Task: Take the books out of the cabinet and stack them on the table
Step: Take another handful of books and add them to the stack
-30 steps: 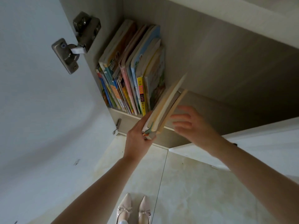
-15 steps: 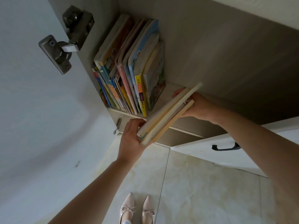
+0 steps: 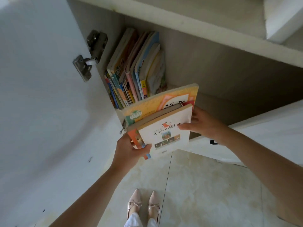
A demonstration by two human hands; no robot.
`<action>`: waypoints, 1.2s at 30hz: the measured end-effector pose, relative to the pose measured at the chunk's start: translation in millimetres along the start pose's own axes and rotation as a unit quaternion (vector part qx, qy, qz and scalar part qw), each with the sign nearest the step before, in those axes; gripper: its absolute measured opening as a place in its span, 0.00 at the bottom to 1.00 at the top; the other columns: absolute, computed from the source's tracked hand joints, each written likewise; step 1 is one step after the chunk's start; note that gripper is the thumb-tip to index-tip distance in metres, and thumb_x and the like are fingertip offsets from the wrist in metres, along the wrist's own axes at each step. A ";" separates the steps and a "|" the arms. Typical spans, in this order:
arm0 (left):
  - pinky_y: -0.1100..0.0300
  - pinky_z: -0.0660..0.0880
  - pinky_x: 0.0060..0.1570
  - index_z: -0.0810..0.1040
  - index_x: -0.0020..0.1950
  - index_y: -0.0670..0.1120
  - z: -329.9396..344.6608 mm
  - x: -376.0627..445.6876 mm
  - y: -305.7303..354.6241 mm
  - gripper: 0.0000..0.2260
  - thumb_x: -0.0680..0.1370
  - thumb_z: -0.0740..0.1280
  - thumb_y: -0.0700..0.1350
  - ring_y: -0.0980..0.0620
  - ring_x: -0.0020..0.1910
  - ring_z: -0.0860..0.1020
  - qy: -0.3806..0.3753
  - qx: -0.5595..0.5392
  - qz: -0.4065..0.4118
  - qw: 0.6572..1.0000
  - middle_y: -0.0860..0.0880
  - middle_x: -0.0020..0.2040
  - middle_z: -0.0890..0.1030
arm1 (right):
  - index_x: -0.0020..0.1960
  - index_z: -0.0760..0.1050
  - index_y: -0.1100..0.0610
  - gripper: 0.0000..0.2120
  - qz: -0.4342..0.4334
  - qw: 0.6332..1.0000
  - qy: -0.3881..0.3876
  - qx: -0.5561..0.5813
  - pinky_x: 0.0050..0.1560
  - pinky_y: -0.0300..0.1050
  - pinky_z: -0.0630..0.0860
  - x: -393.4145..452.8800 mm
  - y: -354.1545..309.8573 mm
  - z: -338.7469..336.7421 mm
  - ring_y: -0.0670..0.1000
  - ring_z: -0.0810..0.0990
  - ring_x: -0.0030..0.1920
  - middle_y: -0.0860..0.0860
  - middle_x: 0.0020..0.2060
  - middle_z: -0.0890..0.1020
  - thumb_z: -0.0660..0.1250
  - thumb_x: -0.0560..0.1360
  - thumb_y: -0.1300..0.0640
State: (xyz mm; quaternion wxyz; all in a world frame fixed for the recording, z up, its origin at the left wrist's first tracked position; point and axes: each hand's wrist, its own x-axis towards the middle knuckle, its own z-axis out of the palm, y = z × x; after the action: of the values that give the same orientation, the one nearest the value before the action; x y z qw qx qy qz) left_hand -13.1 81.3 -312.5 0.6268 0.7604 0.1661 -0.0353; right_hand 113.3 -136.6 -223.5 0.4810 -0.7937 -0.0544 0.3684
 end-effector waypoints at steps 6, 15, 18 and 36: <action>0.69 0.78 0.36 0.72 0.55 0.55 -28.5 -74.9 61.5 0.20 0.72 0.74 0.35 0.66 0.49 0.81 -0.012 -0.078 -0.087 0.993 0.69 0.48 0.82 | 0.56 0.70 0.41 0.19 0.021 0.993 0.056 0.102 0.44 0.40 0.82 -85.3 -18.7 39.6 0.40 0.83 0.47 0.37 0.49 0.82 0.71 0.73 0.60; 0.52 0.82 0.39 0.67 0.70 0.62 -73.6 -180.0 130.8 0.30 0.76 0.68 0.35 0.46 0.48 0.85 0.029 -0.192 -0.145 0.970 0.53 0.54 0.85 | 0.62 0.71 0.49 0.18 0.034 0.969 0.095 0.224 0.51 0.59 0.81 -179.8 -55.0 104.3 0.53 0.84 0.52 0.48 0.54 0.84 0.70 0.74 0.49; 0.42 0.82 0.45 0.65 0.71 0.64 -80.0 -209.0 147.7 0.31 0.77 0.66 0.35 0.44 0.50 0.84 0.060 -0.214 -0.153 0.963 0.51 0.55 0.85 | 0.60 0.73 0.53 0.14 0.041 0.960 0.086 0.262 0.54 0.63 0.79 -195.7 -68.4 113.8 0.56 0.84 0.52 0.53 0.53 0.84 0.65 0.77 0.48; 0.50 0.82 0.42 0.65 0.70 0.67 -20.4 -376.0 180.7 0.29 0.79 0.65 0.37 0.46 0.48 0.85 0.396 -0.347 -0.149 0.837 0.54 0.54 0.85 | 0.55 0.74 0.48 0.06 -0.012 0.987 -0.152 0.054 0.43 0.54 0.83 -257.1 -101.5 146.6 0.51 0.86 0.43 0.51 0.46 0.85 0.62 0.79 0.50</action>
State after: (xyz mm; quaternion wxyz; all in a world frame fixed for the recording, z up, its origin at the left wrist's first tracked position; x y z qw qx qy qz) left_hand -316.9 -6.1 -39.5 0.7176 0.4083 0.5128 0.2353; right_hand -138.7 -89.8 -44.0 0.5135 -0.7011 -0.1166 0.4809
